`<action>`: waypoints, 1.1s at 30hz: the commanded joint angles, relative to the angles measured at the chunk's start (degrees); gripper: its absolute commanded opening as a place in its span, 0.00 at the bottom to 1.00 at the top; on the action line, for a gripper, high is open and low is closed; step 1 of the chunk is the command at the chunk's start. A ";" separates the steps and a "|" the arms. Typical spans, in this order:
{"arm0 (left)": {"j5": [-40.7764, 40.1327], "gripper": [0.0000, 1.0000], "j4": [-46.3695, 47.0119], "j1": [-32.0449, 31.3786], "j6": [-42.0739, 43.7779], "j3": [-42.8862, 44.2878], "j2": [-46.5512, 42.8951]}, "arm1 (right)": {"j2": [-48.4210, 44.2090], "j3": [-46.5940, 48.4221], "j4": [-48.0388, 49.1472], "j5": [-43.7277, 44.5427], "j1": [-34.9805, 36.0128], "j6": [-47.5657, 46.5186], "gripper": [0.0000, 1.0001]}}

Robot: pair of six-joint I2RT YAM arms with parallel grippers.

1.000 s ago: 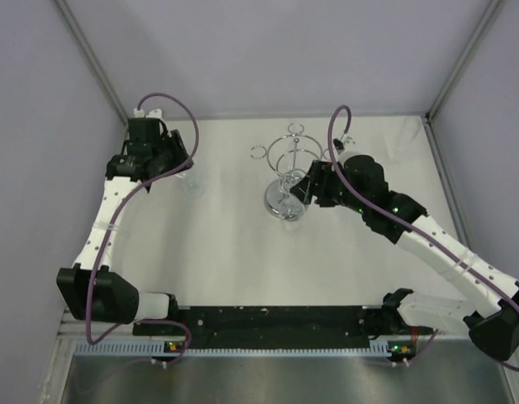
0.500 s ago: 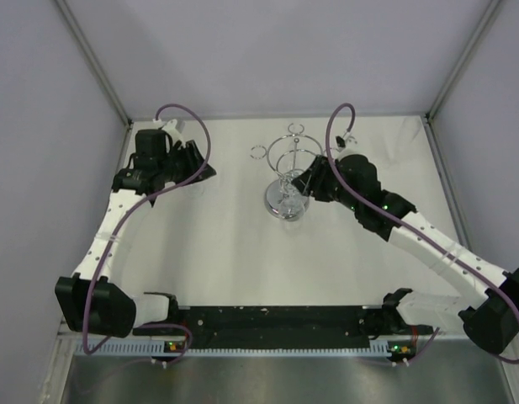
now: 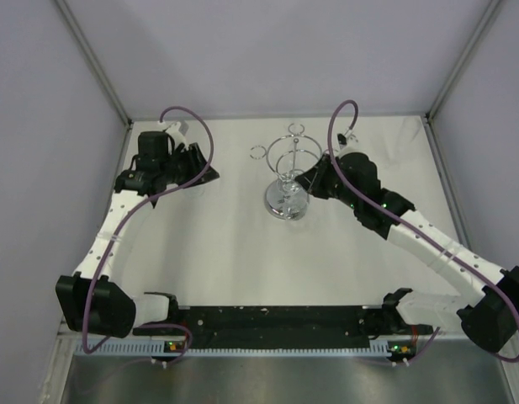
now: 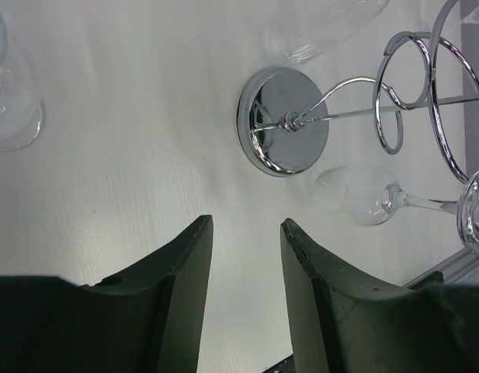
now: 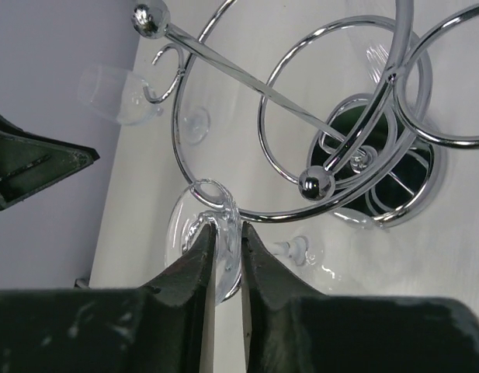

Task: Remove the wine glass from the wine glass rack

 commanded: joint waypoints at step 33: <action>2.92 0.46 4.05 -0.95 -0.33 -0.84 -2.28 | -8.49 -4.71 7.15 -9.19 -0.40 5.09 0.00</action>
